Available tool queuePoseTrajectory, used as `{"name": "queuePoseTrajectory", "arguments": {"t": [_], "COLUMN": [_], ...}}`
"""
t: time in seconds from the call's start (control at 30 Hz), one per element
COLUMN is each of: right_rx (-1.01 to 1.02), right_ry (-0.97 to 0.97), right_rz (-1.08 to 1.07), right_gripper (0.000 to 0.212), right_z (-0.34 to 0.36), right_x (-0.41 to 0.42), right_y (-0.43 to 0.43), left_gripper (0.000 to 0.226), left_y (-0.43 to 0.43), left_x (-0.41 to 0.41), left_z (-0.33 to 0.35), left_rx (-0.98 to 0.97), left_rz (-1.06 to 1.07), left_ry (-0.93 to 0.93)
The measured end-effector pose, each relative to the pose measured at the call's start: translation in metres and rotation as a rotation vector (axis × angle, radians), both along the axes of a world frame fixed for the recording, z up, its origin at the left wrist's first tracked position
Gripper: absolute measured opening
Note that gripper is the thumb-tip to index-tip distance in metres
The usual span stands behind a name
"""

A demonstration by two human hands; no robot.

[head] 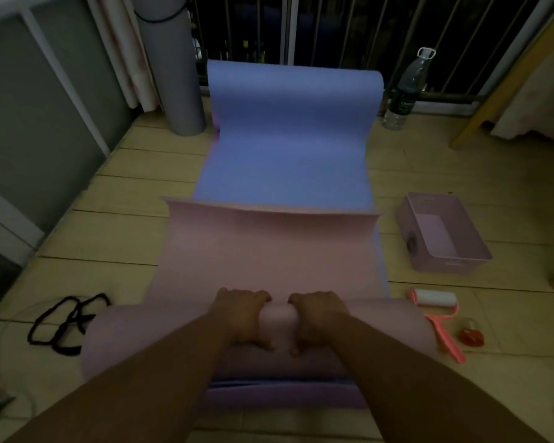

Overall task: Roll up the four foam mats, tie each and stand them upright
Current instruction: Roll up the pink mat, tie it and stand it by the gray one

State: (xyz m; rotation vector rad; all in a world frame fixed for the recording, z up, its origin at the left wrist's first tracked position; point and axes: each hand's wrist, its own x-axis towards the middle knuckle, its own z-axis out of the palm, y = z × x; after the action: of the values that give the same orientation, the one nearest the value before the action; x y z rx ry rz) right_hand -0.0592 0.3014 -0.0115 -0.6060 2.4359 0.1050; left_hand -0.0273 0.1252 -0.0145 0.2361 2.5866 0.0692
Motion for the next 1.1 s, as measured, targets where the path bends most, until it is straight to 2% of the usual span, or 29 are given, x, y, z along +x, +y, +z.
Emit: {"name": "queuePoseTrajectory", "arguments": {"t": [0.1,0.17,0.3,0.43,0.57,0.63,0.73,0.83,0.97,1.1], "right_rx": [-0.034,-0.042,-0.09,-0.158,-0.032,-0.01,0.012,0.017,0.01,-0.029], "right_ry": [-0.022,-0.051,0.034,0.171,0.132,0.146,0.107,0.032,-0.08,0.044], "right_rz": [-0.06,-0.068,-0.041,0.001,0.048,0.016,-0.019,-0.005,0.023,0.012], "right_gripper": [0.083,0.09,0.107,0.101,0.125,0.115,0.08,0.073,0.089,0.115], "right_z": [0.001,0.001,-0.005,-0.007,-0.008,-0.012,-0.008,0.001,0.007,0.004], "right_x": [-0.008,-0.014,-0.001,0.007,0.009,0.008,0.0,-0.012,-0.017,-0.006], "right_y": [0.002,0.005,0.007,0.014,0.018,0.014,0.007,-0.001,-0.003,0.002], "left_gripper": [0.116,0.125,0.126,0.102,0.082,0.085,0.106,0.119,0.099,0.083], "left_y": [-0.01,-0.014,-0.011,-0.005,-0.006,-0.01,-0.013,-0.014,-0.016,-0.012], "left_x": [0.021,0.031,0.026,0.006,-0.009,-0.01,0.008,0.025,0.013,-0.002], "left_z": [-0.014,-0.025,-0.029,-0.021,-0.012,-0.01,-0.017,-0.024,-0.017,-0.012], "left_rx": [0.065,0.036,-0.067,-0.035,-0.019,0.013,0.05,-0.011,-0.058,-0.068], "left_rz": [-0.083,-0.169,-0.06,-0.024,0.003,0.002,-0.023,-0.035,-0.047,-0.016], "left_ry": [0.341,0.465,0.154,0.116,0.071,0.056,0.135,0.208,0.191,0.092]}}
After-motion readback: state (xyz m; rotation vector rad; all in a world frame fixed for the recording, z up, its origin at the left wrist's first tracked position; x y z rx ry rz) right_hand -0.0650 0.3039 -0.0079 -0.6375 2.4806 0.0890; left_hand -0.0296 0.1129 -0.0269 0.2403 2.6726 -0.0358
